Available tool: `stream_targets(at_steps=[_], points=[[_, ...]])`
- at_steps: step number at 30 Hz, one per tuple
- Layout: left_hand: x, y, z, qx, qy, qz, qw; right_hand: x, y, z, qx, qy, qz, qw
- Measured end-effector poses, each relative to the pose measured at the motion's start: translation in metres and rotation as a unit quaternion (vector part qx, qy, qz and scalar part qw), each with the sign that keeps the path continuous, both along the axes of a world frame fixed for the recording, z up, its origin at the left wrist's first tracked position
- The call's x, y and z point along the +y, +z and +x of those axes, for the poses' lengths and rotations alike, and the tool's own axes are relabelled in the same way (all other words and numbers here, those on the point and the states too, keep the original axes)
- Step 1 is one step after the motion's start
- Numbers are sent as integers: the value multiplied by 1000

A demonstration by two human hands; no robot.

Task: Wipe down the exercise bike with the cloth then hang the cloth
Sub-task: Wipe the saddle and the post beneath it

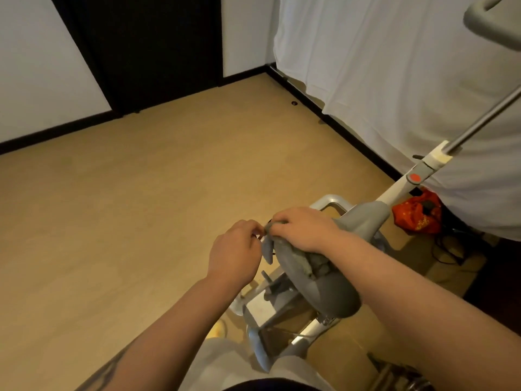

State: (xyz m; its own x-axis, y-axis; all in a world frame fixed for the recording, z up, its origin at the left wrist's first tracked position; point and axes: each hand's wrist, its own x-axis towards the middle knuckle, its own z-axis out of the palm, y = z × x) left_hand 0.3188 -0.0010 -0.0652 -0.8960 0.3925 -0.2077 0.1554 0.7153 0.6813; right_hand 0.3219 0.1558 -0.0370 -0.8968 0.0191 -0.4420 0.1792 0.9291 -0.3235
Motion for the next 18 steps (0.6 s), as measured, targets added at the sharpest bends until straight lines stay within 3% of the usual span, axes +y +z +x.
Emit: stream_targets(at_steps=[2,4,7,9,12,15,18], points=[[-1,2,-1,6,-6,9,1000,-6,-8,18,103,30,72,992],[-2,3,-4,19,-18,21,999,-6,-7,43,176,49,50,982],[-1,1,-13,21,-47,22,998,7,-1,15,77,-31,13,996],[3,2,-16,20,-56,25,998,0,-2,7,41,-71,68,994],[7,6,-20,36,-68,36,996,-24,-9,54,187,-65,152,968],[13,11,-25,34,-81,61,994,-19,-5,73,174,-75,102,977],[25,17,-28,44,-112,66,991,-25,-5,68,180,-159,140,961]])
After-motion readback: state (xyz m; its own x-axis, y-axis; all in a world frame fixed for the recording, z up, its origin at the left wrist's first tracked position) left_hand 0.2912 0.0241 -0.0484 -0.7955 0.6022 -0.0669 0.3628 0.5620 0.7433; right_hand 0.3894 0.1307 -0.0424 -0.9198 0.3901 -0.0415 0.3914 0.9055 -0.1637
